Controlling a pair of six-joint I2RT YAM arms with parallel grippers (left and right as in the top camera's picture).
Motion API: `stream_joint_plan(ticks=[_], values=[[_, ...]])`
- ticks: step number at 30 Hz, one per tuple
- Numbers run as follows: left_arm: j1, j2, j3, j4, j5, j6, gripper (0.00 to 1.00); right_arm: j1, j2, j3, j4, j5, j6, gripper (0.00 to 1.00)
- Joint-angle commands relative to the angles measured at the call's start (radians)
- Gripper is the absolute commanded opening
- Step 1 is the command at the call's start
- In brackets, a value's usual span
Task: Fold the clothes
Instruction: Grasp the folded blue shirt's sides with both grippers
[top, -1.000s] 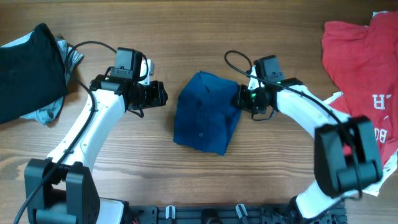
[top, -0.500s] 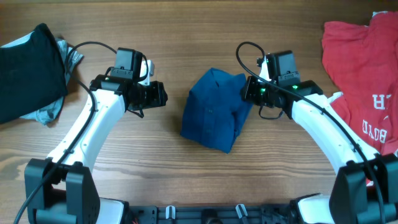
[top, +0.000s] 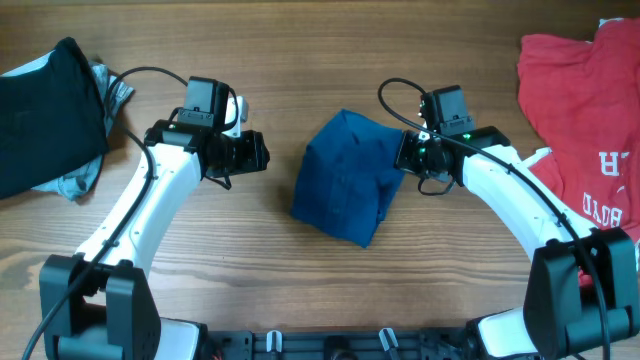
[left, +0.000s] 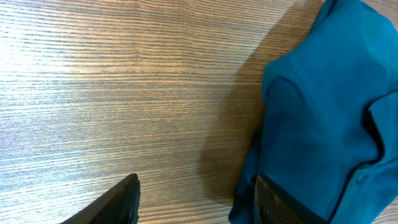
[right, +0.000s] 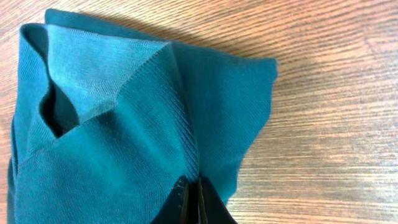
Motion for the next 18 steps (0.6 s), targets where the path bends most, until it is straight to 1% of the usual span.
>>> stream_joint_plan(ticks=[1,3,4,6,8,9,11,13,15,16,17,18], values=[[0.005,0.010,-0.001,0.003,-0.005,0.008,0.59,-0.003,0.011,0.001,0.010,-0.040,-0.053,0.04],[0.005,0.010,-0.001,0.003,-0.005,0.008,0.59,-0.037,0.003,0.001,0.088,-0.178,-0.119,0.04],[0.005,0.010,-0.001,0.002,-0.005,0.008,0.59,-0.086,-0.016,0.001,0.153,-0.261,-0.139,0.04],[0.005,0.010,-0.001,0.001,-0.005,0.008,0.59,-0.156,-0.037,0.001,0.183,-0.309,-0.140,0.04],[0.005,0.010,-0.001,-0.001,-0.005,0.008,0.59,-0.245,-0.032,0.001,0.140,-0.307,-0.138,0.04],[0.005,0.010,-0.001,0.000,-0.005,0.008,0.59,-0.270,-0.016,0.001,0.081,-0.273,-0.139,0.04],[0.005,0.010,-0.001,0.003,-0.005,0.008,0.59,-0.269,0.032,0.001,-0.016,-0.187,-0.136,0.04],[0.005,0.010,-0.001,0.007,-0.005,0.008,0.59,-0.268,0.104,0.001,-0.076,-0.094,-0.118,0.04],[0.005,0.010,-0.001,0.008,-0.005,0.008,0.59,-0.268,0.178,0.001,-0.082,-0.019,-0.107,0.04],[0.005,0.010,-0.001,0.014,-0.005,0.008,0.58,-0.268,0.225,0.001,-0.094,0.031,-0.065,0.04],[0.005,0.010,-0.001,0.026,-0.005,0.008,0.57,-0.268,0.268,0.001,-0.097,0.051,-0.031,0.04],[0.003,0.010,-0.001,0.062,-0.005,0.009,0.57,-0.268,0.316,0.001,-0.072,0.040,-0.041,0.04]])
